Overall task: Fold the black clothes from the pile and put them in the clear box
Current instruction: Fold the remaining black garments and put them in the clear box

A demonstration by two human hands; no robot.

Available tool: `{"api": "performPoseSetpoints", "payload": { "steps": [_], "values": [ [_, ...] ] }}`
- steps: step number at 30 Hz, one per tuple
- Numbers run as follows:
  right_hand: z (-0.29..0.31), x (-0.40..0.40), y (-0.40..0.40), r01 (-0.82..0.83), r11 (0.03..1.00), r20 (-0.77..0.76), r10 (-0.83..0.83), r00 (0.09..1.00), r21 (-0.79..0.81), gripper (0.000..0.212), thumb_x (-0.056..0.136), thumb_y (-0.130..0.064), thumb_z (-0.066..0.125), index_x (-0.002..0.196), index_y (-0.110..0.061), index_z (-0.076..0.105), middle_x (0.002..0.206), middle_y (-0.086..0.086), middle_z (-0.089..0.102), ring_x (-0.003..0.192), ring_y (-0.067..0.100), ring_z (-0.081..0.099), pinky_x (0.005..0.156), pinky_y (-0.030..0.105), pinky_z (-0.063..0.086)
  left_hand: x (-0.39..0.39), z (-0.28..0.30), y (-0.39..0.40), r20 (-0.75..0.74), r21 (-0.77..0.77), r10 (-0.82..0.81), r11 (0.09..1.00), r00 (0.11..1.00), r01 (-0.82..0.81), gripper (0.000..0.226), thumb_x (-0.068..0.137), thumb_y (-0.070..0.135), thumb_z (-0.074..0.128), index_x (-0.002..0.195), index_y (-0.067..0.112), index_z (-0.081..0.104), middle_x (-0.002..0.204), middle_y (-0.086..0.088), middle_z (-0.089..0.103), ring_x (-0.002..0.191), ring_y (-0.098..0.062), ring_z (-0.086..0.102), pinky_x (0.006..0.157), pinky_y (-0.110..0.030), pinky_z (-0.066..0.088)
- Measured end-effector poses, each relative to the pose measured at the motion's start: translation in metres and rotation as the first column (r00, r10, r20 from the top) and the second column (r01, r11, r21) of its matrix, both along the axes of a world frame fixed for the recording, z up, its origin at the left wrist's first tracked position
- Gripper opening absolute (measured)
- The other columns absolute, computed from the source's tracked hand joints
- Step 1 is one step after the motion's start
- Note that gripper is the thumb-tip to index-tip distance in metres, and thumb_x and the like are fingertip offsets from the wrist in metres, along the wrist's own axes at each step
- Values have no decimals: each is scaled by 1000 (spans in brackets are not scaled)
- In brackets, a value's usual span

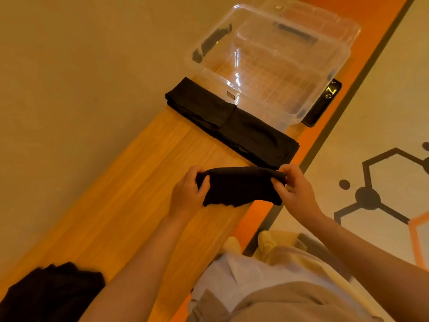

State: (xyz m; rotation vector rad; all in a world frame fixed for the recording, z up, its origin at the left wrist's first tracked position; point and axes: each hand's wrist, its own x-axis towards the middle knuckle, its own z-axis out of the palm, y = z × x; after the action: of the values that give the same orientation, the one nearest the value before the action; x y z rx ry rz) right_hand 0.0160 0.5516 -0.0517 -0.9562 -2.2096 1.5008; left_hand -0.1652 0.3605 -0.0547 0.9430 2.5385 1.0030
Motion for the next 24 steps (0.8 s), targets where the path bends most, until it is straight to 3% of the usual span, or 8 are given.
{"api": "performPoseSetpoints", "payload": {
  "steps": [3, 7, 12, 18, 24],
  "values": [
    [8, -1, 3, 115, 991, -54, -119, 991, -74, 24, 92, -9, 60, 95, -31, 50, 91, -3, 58, 84, 5, 58, 68, 14, 48, -9, 10, 25, 30, 95, 25, 995, 999, -27, 15, 95, 19, 57, 109, 13, 56, 86, 11, 56, 72, -3, 54, 60, -16, 43],
    [18, -15, 12, 282, 913, -93, -321, 943, -294, 18, 91, -9, 61, 97, -24, 54, 102, 5, 62, 89, 14, 65, 67, 25, 58, -30, 25, 67, 71, 199, -11, 980, 997, -4, 13, 96, 17, 54, 105, 26, 51, 91, 23, 52, 83, 10, 54, 67, -8, 44],
    [19, -50, 37, 479, 764, 36, -516, 856, -432, 18, 91, -11, 64, 103, -18, 53, 106, 10, 62, 91, 20, 66, 62, 36, 60, -74, 26, 125, 79, 159, -33, 987, 996, 21, 19, 97, 22, 54, 115, 19, 52, 101, 2, 58, 92, -11, 58, 72, -18, 49],
    [-3, -77, 59, 640, 676, 199, -615, 763, -365, 19, 88, -22, 68, 102, -17, 57, 105, 7, 65, 97, 24, 64, 81, 45, 57, -101, 23, 177, 146, 85, -10, 996, 989, -2, 30, 95, 21, 58, 123, 10, 54, 103, 1, 57, 91, -9, 55, 61, -4, 42],
    [-12, -69, 63, 703, 630, 230, -669, 707, -329, 20, 86, -24, 68, 103, -17, 59, 102, 6, 65, 93, 21, 64, 79, 44, 58, -101, 8, 195, 219, 87, 38, 994, 975, -59, 28, 93, 23, 62, 115, 8, 55, 109, -5, 60, 93, -11, 56, 59, -2, 41]
  ]
}}
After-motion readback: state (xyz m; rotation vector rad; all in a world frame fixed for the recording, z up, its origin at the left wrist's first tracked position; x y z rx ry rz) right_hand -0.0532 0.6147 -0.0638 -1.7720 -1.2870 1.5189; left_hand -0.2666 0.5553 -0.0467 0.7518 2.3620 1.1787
